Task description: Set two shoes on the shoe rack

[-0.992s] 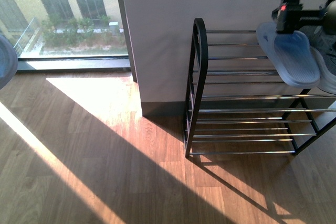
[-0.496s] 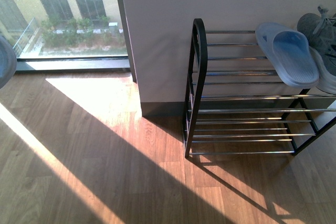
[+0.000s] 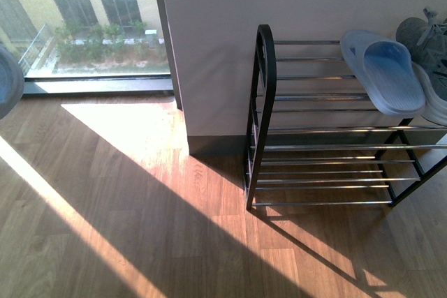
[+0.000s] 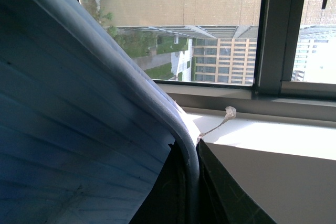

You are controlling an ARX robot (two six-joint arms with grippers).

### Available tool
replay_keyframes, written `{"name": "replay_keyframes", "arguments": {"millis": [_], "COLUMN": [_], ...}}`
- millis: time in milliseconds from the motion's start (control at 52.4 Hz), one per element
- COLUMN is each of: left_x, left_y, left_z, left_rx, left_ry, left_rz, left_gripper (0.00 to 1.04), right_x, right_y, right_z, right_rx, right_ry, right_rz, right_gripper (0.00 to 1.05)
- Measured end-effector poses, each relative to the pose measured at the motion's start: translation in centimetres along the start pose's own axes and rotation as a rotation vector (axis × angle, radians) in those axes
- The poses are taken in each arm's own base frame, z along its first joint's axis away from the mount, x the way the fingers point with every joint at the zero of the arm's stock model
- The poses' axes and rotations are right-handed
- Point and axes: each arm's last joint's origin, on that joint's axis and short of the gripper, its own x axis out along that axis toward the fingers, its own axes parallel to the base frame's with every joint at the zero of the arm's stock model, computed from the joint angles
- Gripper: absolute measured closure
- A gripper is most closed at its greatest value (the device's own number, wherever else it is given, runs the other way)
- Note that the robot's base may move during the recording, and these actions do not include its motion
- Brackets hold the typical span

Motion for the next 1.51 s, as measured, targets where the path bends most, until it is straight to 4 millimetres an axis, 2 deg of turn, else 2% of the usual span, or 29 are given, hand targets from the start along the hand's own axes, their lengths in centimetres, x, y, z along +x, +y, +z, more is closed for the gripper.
{"name": "replay_keyframes", "arguments": {"millis": [191, 592, 1507], "left_x": [0.0, 0.0, 0.0], "left_y": [0.0, 0.0, 0.0], "left_z": [0.0, 0.0, 0.0], "left_rx": [0.000, 0.000, 0.000], "left_ry": [0.000, 0.000, 0.000], "left_rz": [0.000, 0.000, 0.000], "left_gripper": [1.03, 1.03, 1.03], "right_x": [-1.8, -4.6, -8.2], "right_y": [0.0, 0.0, 0.0], "right_z": [0.0, 0.1, 1.0], "right_rx": [-0.011, -0.010, -0.010], "right_ry": [0.000, -0.002, -0.037], "right_rz": [0.000, 0.000, 0.001], "right_gripper": [1.03, 1.03, 1.03]}}
